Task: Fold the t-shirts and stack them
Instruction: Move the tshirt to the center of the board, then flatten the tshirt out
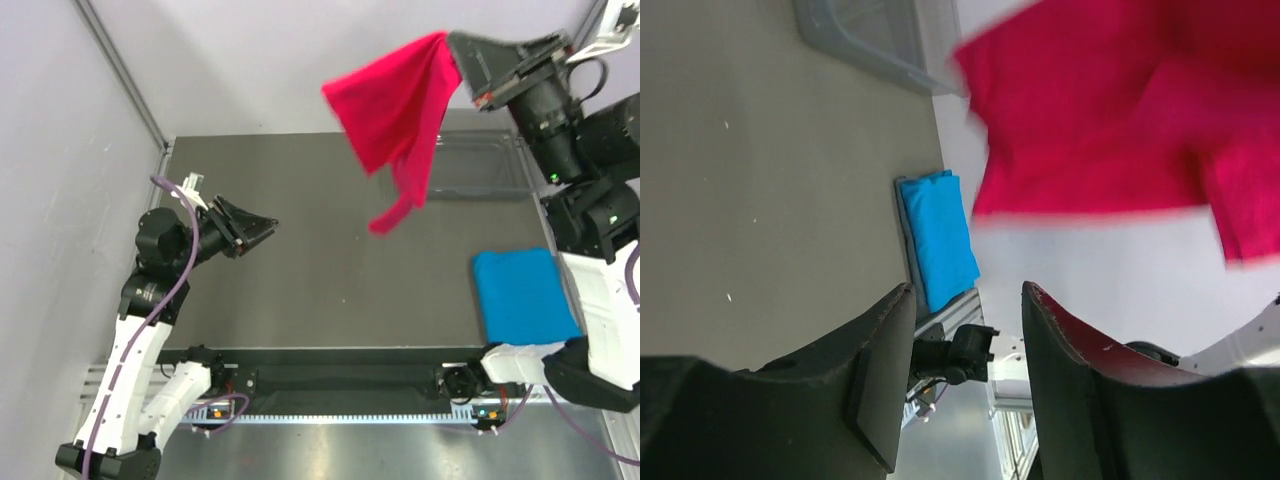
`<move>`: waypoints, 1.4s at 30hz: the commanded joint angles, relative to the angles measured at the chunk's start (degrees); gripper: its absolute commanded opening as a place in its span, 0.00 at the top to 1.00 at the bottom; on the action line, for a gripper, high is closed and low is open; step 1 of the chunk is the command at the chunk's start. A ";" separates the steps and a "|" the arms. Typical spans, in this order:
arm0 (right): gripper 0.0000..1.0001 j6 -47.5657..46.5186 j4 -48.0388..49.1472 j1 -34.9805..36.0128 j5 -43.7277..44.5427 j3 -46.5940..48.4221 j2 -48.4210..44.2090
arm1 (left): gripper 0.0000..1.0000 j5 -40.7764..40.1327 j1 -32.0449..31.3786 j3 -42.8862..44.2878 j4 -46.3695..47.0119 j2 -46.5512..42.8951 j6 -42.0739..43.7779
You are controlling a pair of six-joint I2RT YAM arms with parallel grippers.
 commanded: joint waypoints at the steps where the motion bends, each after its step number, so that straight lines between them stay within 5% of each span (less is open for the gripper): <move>1: 1.00 12.37 6.43 3.50 -4.10 -11.95 -0.90 | 0.48 -1.29 0.92 5.56 -3.78 -0.01 4.12; 5: 1.00 16.96 14.41 4.30 -5.59 -26.79 0.48 | 0.48 -5.15 1.01 10.03 -10.96 -1.14 6.67; 9: 1.00 15.91 16.99 4.39 -7.26 -27.90 12.66 | 0.47 -7.09 1.01 11.28 -15.98 -2.03 7.90; 15: 0.50 8.20 5.93 5.27 -13.58 -18.66 30.02 | 0.39 -13.41 0.92 14.26 -28.45 -0.98 11.14; 20: 0.34 -2.00 -3.38 5.35 -9.90 -27.52 24.51 | 0.41 -11.68 0.92 14.89 -35.51 3.33 16.34; 27: 0.37 -8.44 -6.22 8.25 -8.49 -56.99 7.46 | 0.48 -8.32 -1.80 -1.44 -21.47 4.47 10.72; 32: 0.57 -1.15 7.63 9.13 -13.50 -82.40 -5.71 | 0.53 -14.29 -13.54 -2.26 -14.34 16.39 9.48; 35: 0.53 2.81 16.78 10.53 -14.38 -90.87 -9.07 | 0.51 -12.90 -17.44 -3.48 -8.37 23.16 8.70; 42: 0.49 1.49 20.85 10.80 -16.66 -91.87 -4.34 | 0.44 -7.80 -20.79 -4.20 7.90 36.63 4.39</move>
